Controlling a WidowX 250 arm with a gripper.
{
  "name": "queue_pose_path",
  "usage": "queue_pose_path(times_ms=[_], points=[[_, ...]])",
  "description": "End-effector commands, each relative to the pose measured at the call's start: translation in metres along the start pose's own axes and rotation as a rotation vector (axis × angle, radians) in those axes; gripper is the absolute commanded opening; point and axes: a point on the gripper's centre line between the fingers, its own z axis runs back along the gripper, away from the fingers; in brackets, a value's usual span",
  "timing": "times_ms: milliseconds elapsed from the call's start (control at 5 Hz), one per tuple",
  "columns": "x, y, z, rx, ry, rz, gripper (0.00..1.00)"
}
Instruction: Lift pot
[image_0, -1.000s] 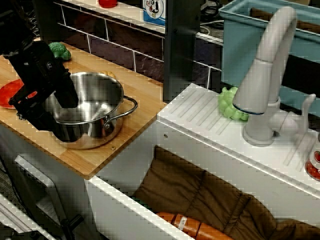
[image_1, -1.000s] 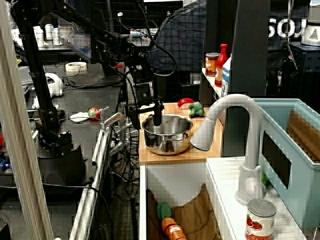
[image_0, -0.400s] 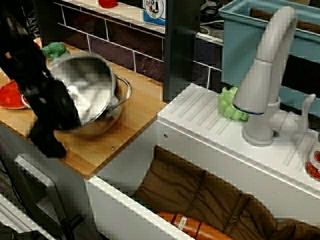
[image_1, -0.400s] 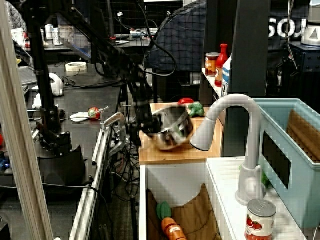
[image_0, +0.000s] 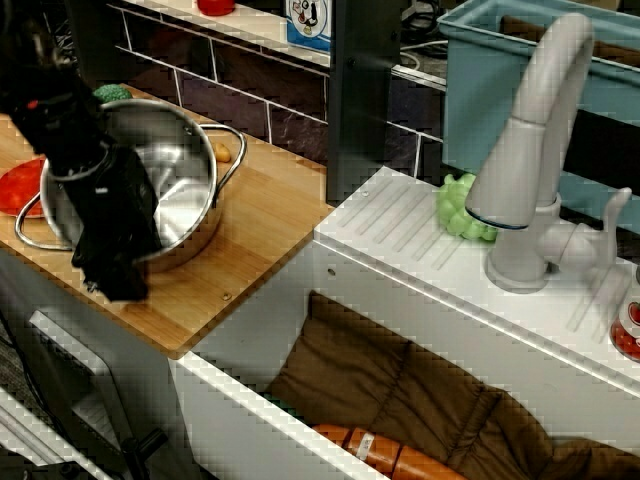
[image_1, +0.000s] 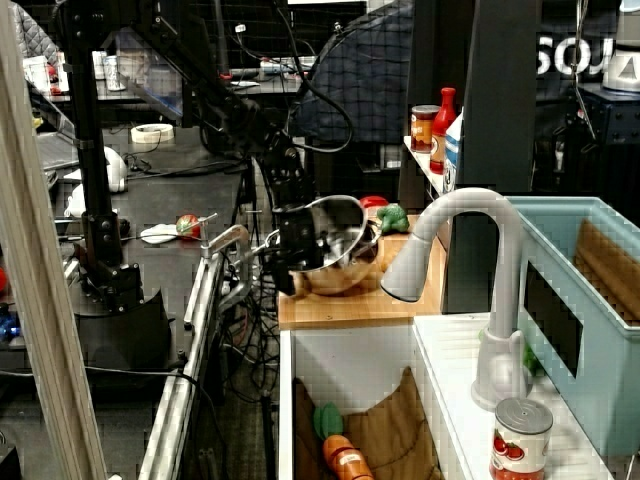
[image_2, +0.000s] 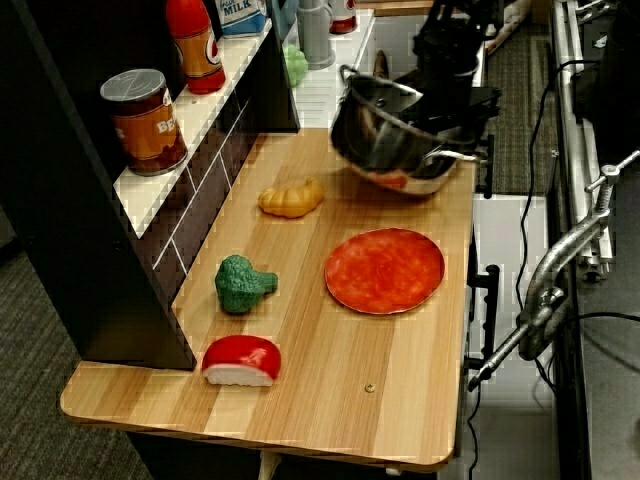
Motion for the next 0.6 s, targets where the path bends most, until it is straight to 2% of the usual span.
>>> queue_pose_path(times_ms=[0, 200, 400], points=[[0.003, 0.022, 0.023, 0.008, 0.038, 0.087, 0.00], [0.011, 0.027, 0.038, -0.009, 0.090, 0.153, 0.00], [0.019, 0.034, 0.056, 0.027, 0.084, 0.212, 0.00]])
